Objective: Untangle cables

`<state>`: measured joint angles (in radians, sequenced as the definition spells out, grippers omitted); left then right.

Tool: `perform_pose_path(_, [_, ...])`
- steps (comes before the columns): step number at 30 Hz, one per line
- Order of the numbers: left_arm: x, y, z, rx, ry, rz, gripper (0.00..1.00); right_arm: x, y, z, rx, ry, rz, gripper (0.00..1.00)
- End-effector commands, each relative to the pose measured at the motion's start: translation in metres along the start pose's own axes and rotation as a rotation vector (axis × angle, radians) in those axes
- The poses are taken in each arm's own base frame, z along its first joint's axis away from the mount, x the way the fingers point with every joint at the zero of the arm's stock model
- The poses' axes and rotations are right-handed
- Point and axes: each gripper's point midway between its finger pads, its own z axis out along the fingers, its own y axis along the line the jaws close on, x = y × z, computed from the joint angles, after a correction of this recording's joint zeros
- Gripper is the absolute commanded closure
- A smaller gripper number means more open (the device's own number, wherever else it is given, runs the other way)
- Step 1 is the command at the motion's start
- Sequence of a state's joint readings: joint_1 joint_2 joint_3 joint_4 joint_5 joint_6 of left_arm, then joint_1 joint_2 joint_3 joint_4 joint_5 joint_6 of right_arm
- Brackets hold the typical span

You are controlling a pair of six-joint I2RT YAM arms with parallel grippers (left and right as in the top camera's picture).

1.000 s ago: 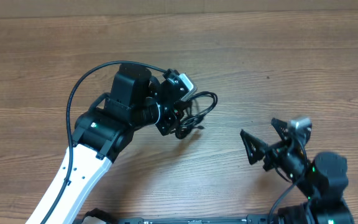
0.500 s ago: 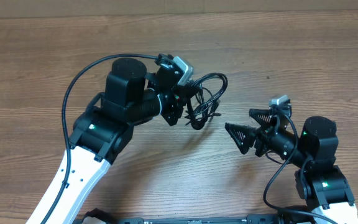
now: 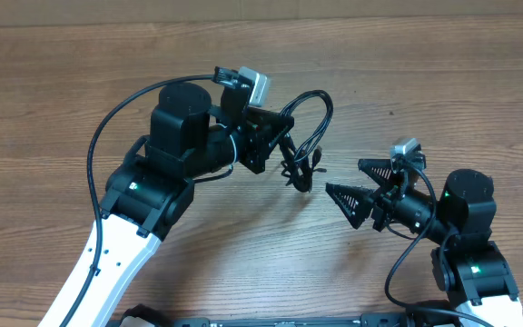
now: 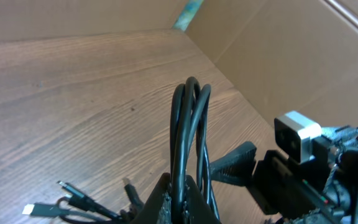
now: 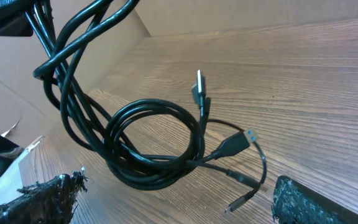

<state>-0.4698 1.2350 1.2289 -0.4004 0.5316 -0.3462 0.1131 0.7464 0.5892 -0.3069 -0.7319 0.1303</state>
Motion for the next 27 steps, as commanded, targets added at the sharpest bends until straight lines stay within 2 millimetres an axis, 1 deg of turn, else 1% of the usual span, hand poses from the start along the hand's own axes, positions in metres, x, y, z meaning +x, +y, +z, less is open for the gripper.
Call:
perform_pose_path(1, [-0.015,-0.014,-0.012,0.034,-0.040,-0.088,0.96,-0.011,0.012,-0.003,-0.042,-0.018,-0.027,0.00])
perform_pose_path(4, [-0.015,-0.014,-0.012,0.035,-0.039,-0.142,0.96,-0.011,0.012,-0.003,-0.043,-0.018,-0.026,0.00])
perform_pose_path(7, [-0.015,-0.014,-0.012,0.037,-0.037,-0.233,0.96,-0.011,0.013,-0.003,-0.049,-0.015,0.024,0.00])
perform_pose_path(9, [-0.014,-0.014,-0.012,0.037,-0.036,-0.262,0.96,-0.011,0.013,-0.003,-0.050,-0.015,0.045,0.00])
perform_pose_path(20, [-0.009,-0.012,-0.012,0.025,-0.016,-0.302,0.96,-0.011,0.013,-0.003,-0.049,-0.014,0.052,0.00])
perform_pose_path(24, [-0.006,-0.004,-0.011,-0.018,-0.016,-0.342,0.96,-0.011,0.013,-0.003,-0.049,-0.014,0.053,0.00])
perform_pose_path(27, [-0.006,-0.003,-0.011,-0.018,-0.014,-0.343,0.96,-0.011,0.013,-0.003,-0.049,-0.014,0.053,0.00])
